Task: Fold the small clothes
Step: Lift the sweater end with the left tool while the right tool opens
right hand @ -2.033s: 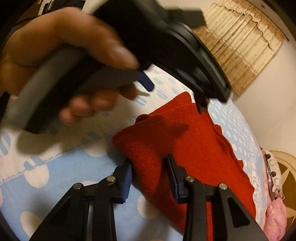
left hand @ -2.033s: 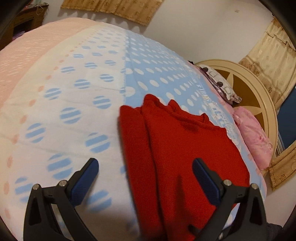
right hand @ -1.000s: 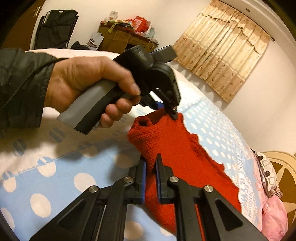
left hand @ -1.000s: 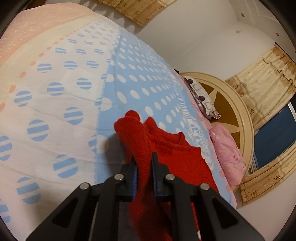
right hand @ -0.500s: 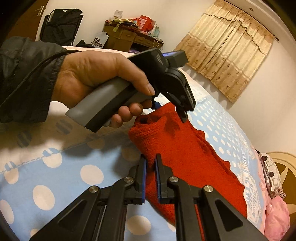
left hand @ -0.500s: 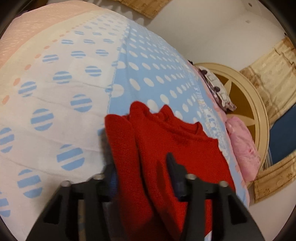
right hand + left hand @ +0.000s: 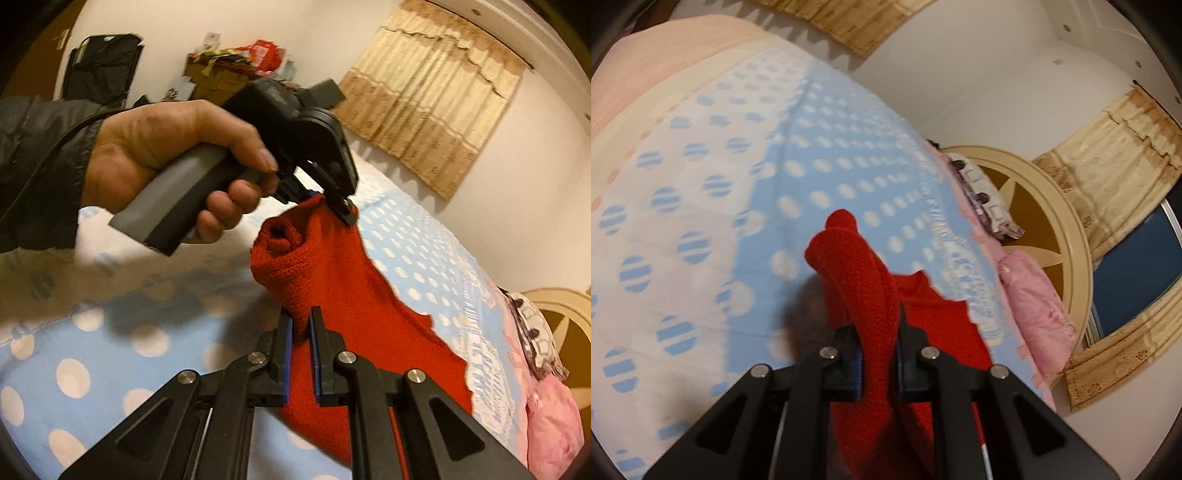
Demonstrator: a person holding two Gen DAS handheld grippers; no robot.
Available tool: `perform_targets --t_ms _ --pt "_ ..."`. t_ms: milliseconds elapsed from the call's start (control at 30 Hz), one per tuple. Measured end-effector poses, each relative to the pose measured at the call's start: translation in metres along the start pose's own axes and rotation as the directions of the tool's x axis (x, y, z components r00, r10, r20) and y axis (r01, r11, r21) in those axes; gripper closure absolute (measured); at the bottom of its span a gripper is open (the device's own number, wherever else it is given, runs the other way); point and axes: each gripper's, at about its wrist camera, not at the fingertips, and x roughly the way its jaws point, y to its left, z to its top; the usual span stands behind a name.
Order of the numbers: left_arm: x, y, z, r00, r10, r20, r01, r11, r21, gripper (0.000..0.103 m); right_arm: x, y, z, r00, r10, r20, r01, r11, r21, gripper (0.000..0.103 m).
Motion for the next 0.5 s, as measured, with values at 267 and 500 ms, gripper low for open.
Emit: perform_targets --t_ms 267,500 --pt "0.025 -0.046 0.009 0.999 -0.042 -0.001 0.042 0.998 0.044 0.09 -0.015 -0.05 -0.021 0.997 -0.071 -0.008 0.072 0.991 0.113 0.095" --pt "0.055 -0.077 0.007 0.997 -0.061 -0.036 0.063 0.996 0.066 0.09 -0.025 -0.08 -0.046 0.993 -0.11 -0.029 0.114 0.973 0.202 0.1"
